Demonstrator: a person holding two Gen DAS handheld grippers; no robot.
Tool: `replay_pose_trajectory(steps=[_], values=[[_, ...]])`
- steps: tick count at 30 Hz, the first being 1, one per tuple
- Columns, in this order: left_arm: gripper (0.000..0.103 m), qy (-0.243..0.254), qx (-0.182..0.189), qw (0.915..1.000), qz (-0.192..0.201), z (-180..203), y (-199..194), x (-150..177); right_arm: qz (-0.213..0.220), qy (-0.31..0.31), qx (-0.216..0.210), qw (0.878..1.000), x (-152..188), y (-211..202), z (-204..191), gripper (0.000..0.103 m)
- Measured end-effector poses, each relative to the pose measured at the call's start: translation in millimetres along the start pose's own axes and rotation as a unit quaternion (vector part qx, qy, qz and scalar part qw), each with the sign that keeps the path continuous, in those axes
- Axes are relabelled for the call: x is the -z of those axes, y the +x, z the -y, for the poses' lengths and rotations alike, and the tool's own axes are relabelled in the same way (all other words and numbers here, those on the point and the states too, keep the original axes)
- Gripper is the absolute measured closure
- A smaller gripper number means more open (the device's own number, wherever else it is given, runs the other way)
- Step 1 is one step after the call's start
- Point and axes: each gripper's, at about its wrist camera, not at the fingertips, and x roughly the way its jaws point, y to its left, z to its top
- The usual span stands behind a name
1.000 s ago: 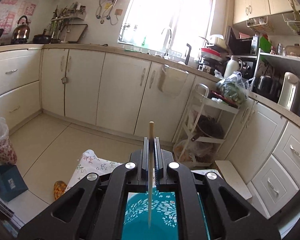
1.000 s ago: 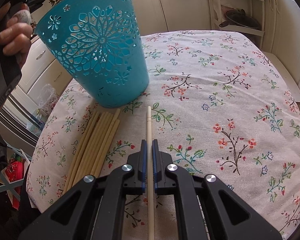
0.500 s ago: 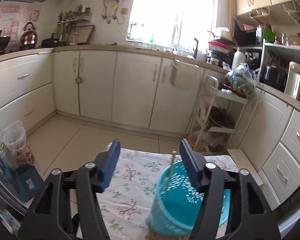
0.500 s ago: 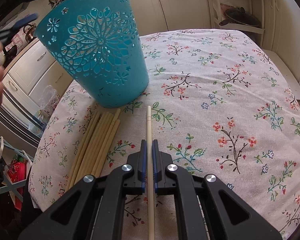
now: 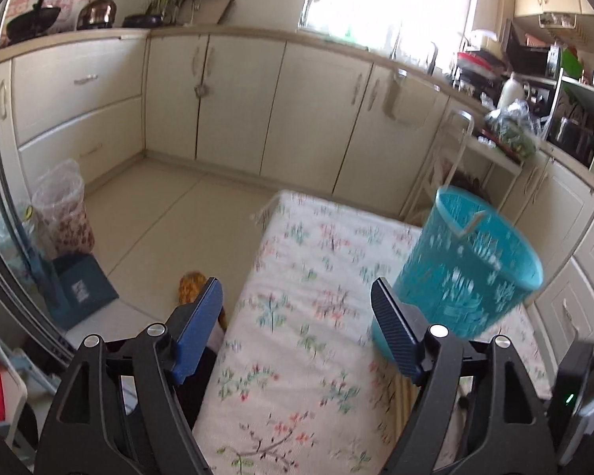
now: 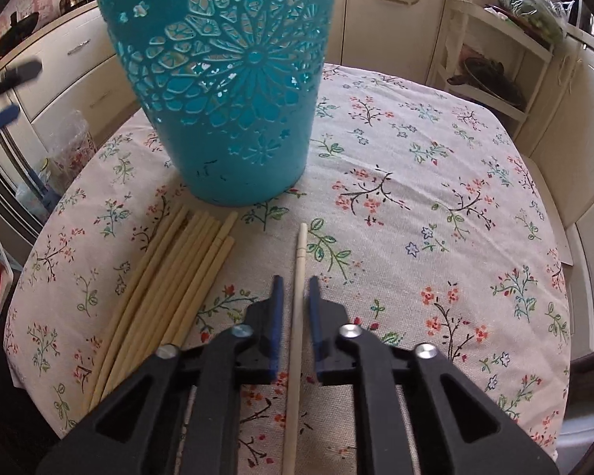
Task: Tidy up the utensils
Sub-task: 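Lift the held stick over the teal basket with the right gripper and release it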
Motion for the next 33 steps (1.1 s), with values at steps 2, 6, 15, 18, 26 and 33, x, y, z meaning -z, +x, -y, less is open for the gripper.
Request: replay_pose_trajectory(steps=[2,6,15,18,26,33], values=[[0.029,0.008,-0.003,0.9998,-0.019,-1.0,9.8,16.1,-0.002,0.029,-0.014,0.999,1.5,-2.0,9.7,0.097],[0.029,0.017,-0.006,0.9988,-0.047,1.2,26.3,37.9,0.025,0.106,-0.061,0.992,9.0,-20.3,36.4,0.097],[0.029,0.013,-0.008,0.9976,-0.067,-2.6,40.4,51.7,0.174,0.175,-0.163,0.955,-15.6,-111.9,66.1,0.097],[0.028,0.013,-0.006,0.9974,-0.071,-1.8,42.1,51.9,0.226,0.177,-0.192,0.938,-38.5,-138.8,60.8,0.097],[0.028,0.009,-0.003,0.9971,-0.075,-4.1,46.0,53.0,0.345,0.199,-0.204,0.894,-125.7,-155.0,44.7,0.097],[0.028,-0.014,0.009,0.9966,-0.081,-12.4,49.5,52.3,0.351,0.211,-0.153,0.899,-159.0,-116.1,32.2,0.097]])
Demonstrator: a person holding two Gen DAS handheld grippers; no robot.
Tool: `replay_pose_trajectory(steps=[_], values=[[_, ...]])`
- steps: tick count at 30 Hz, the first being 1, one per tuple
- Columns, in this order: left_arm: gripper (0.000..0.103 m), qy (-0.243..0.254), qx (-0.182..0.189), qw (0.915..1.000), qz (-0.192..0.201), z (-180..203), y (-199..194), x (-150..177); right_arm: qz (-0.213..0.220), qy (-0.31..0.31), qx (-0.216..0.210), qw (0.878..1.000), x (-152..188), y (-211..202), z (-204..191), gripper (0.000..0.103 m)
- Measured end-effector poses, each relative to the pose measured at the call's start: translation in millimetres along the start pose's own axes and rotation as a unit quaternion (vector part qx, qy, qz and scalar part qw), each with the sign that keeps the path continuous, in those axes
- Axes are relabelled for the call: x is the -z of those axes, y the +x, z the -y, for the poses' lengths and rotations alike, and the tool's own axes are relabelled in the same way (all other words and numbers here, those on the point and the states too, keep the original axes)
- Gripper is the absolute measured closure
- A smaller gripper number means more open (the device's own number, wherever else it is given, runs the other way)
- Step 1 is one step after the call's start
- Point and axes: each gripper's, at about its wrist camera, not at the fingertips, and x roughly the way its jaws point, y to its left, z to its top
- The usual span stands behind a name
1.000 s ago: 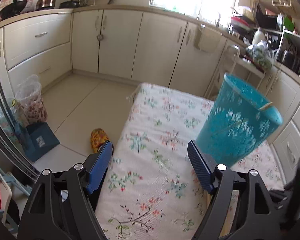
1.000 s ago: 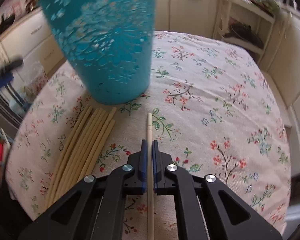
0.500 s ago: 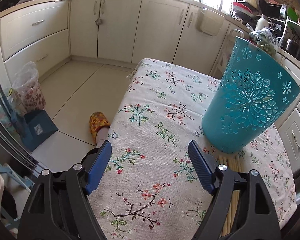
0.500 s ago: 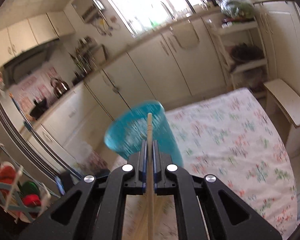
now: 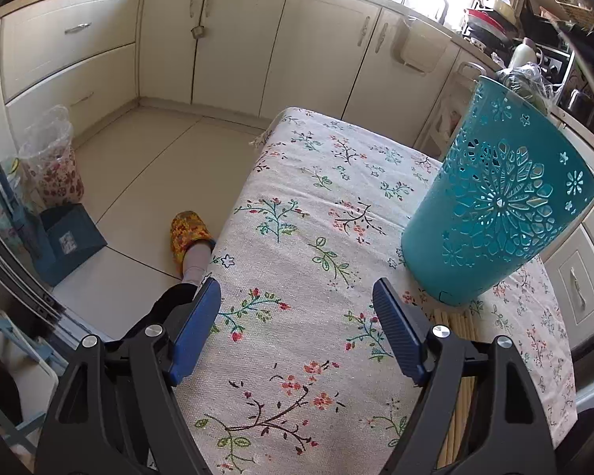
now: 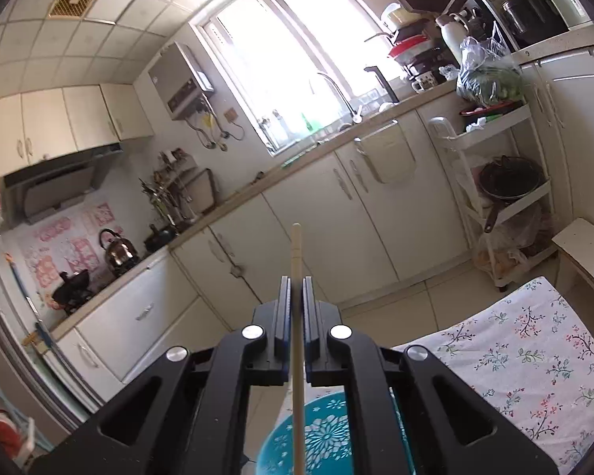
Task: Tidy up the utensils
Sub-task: 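Lift the held stick over the teal basket with the right gripper and release it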
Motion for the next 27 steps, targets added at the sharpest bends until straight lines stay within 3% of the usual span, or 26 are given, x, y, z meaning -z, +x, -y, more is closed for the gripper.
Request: replay_pose_trajectory(steps=[8,16,20,27], values=[[0.028,-0.012,0.009,0.9999,-0.002,-4.7,2.1,-1.0,-0.028,-0.025,0.03,0.999,18.1,18.1,0.8,0.097],[0.028,-0.014,0.009,0.9999,-0.003,-5.5,3.4,-0.9,-0.071,-0.062,0.026,0.995,35.4,14.0,-4.4,0.091],[0.027,-0.013,0.008,0.9999,-0.002,-5.9,3.7,-0.3,-0.065,-0.061,0.02,0.996,33.0,-16.4,1.0,0.078],[0.027,-0.014,0.005,0.9999,-0.002,-5.2,3.5,0.3,-0.031,-0.059,0.052,0.996,47.4,-101.4,15.0,0.076]])
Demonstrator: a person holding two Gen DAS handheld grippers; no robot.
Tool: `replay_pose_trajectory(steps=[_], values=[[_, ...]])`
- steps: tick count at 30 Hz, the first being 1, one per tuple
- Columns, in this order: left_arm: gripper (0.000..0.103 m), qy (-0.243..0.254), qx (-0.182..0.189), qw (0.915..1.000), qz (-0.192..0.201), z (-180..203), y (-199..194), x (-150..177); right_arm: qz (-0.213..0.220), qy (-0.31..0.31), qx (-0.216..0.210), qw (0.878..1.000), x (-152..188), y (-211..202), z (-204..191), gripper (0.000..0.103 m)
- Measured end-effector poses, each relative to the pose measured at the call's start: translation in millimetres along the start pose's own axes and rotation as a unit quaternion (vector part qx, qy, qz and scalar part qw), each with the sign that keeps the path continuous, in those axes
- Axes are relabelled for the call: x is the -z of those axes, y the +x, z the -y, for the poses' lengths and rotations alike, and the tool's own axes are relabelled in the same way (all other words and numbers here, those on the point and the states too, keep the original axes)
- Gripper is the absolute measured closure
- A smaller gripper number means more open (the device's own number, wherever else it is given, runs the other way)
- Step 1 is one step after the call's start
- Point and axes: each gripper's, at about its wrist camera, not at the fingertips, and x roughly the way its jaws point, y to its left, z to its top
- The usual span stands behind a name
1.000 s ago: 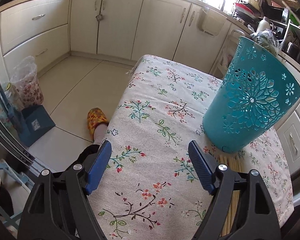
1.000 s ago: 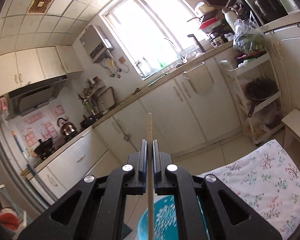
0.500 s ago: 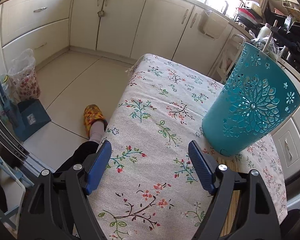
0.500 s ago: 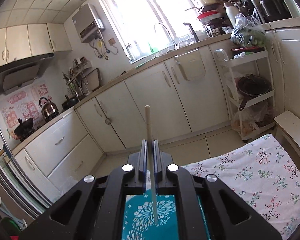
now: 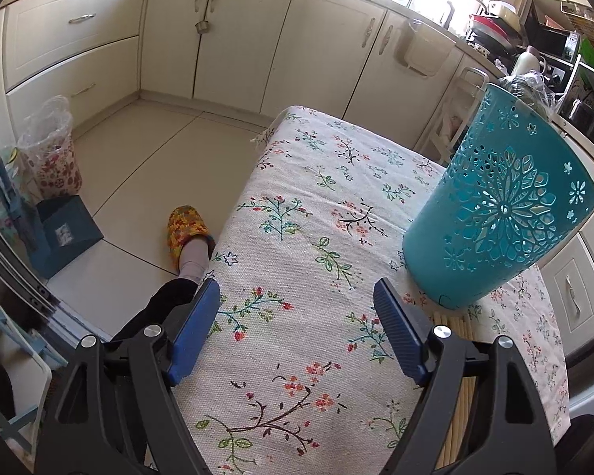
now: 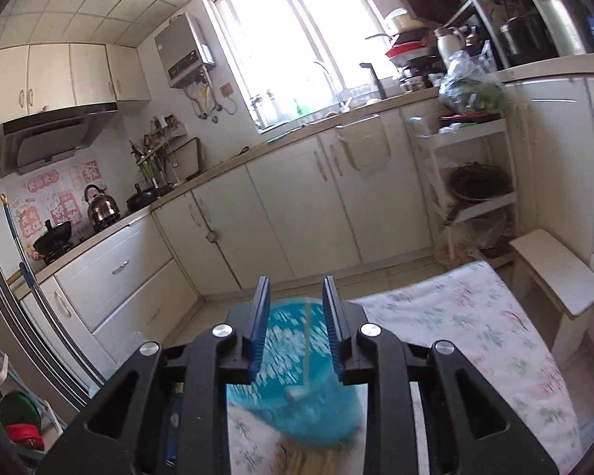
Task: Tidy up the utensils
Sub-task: 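Lift the held stick over the teal basket with the right gripper and release it, then grasp another wooden stick from the bundle with the left gripper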
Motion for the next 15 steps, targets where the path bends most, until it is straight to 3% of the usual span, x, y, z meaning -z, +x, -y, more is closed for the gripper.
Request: replay_pose_trajectory(steps=[3,7,10,15], values=[[0.027,0.001,-0.001,1.0,0.0,0.3,-0.1,-0.3,-0.053,0.0,0.019,0.998,36.1,-9.7,6.1,0.078],[0.027,0.001,-0.002,1.0,0.0,0.3,-0.5,-0.2,-0.195,0.003,0.028,0.98,105.3,20.2,12.7,0.085],[0.027,0.003,-0.001,1.0,0.002,0.7,-1.0,-0.3,-0.245,-0.013,0.036,0.969,133.9,44.2,9.2,0.086],[0.026,0.003,0.0,1.0,0.002,0.7,-2.7,0.4,-0.274,-0.042,0.057,0.959,150.9,65.5,2.9,0.089]])
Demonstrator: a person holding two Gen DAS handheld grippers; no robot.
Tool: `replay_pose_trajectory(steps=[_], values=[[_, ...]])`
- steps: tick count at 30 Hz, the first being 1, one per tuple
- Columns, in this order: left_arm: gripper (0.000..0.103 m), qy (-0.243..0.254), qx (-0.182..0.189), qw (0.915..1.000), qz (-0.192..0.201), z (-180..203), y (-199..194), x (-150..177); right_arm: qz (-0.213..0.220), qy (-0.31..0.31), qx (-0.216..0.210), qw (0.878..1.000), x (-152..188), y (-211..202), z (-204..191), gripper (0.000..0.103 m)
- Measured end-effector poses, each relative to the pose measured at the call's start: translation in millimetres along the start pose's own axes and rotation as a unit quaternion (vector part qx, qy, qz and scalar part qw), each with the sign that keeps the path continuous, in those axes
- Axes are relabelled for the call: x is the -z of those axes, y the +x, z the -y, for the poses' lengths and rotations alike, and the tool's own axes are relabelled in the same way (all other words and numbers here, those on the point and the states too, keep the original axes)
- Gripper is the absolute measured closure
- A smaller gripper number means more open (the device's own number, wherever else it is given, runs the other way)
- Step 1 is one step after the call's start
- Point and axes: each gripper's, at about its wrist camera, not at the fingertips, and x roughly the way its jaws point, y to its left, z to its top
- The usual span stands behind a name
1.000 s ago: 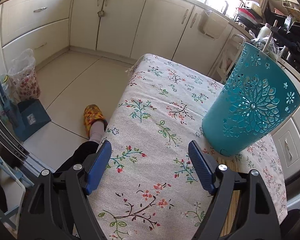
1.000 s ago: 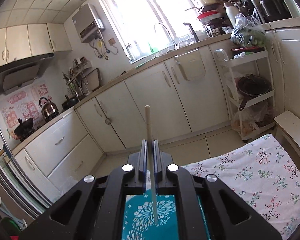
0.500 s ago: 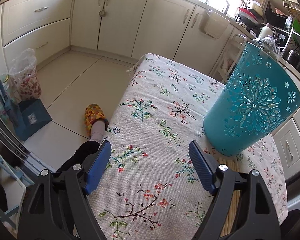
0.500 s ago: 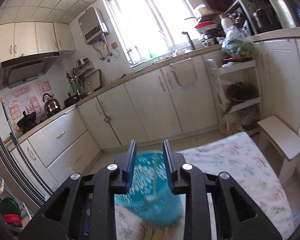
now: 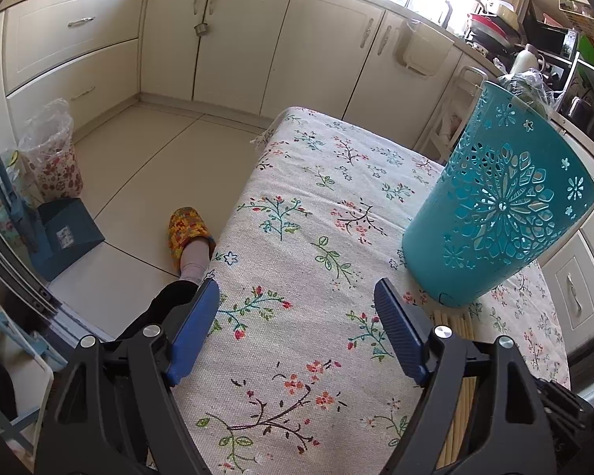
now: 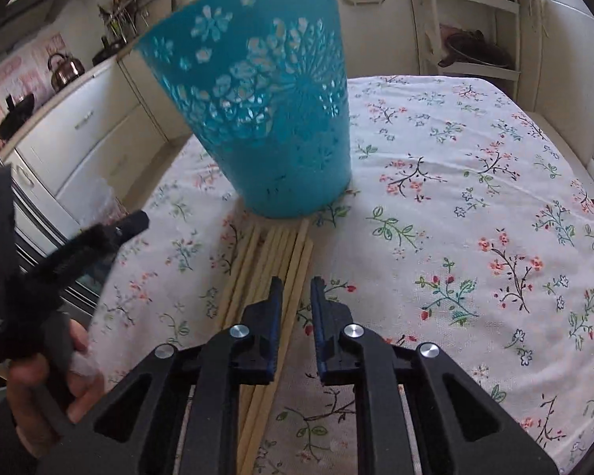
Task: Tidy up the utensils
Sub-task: 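Grasp another wooden stick from the bundle with the left gripper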
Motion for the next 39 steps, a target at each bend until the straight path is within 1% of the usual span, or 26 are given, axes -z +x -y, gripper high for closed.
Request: replay_pose_trajectory(steps=[4,10,12,14,19,21,23,27,28,30,32,37,39], values=[[0.026,-0.001,0.002,1.0,0.0,0.1,-0.9,0.6,-0.013,-0.011,0.016,1.0,2.4,7.8,-0.9,0.09],[0.026,-0.002,0.002,1.0,-0.001,0.0,-0.1,-0.1,-0.01,-0.034,0.025,0.999,3.4,11.4,-7.0,0.09],[0.026,-0.002,0.002,1.0,-0.001,0.1,0.1,-0.4,-0.015,-0.037,0.025,0.999,2.8,14.0,-5.5,0.092],[0.026,-0.001,0.002,1.0,-0.001,0.2,0.1,-0.4,-0.014,-0.051,0.03,0.998,2.1,12.5,-6.8,0.094],[0.026,0.005,0.001,1.0,-0.001,3.0,1.7,0.3,-0.016,-0.082,0.048,0.995,-2.0,12.3,-1.9,0.094],[0.026,0.026,0.001,0.9996,-0.004,10.7,1.7,1.7,-0.017,-0.092,0.057,0.994,-5.0,13.1,3.6,0.094],[0.026,0.06,0.01,0.9979,-0.02,24.4,-0.3,3.8,-0.018,-0.09,0.056,0.994,-6.6,11.6,14.0,0.094],[0.026,0.104,0.041,0.9922,-0.055,51.7,-5.4,18.1,-0.01,-0.056,0.033,0.998,-3.6,7.2,30.0,0.094],[0.026,0.115,0.042,0.9907,-0.059,57.6,-6.1,21.9,-0.008,-0.053,0.03,0.998,-3.3,7.1,30.0,0.094],[0.026,0.142,0.037,0.9871,-0.065,72.2,-4.7,27.9,-0.006,-0.053,0.029,0.998,-2.8,6.7,29.3,0.094],[0.026,0.157,0.029,0.9847,-0.07,82.6,-2.3,32.2,-0.006,-0.049,0.023,0.999,-2.4,6.2,30.6,0.094],[0.026,0.17,0.005,0.9812,-0.091,92.2,10.5,39.6,-0.005,-0.041,0.013,0.999,0.4,2.8,31.2,0.094],[0.026,0.177,-0.002,0.9803,-0.088,93.8,10.3,41.9,-0.005,-0.038,0.01,0.999,0.6,3.0,31.0,0.094]])
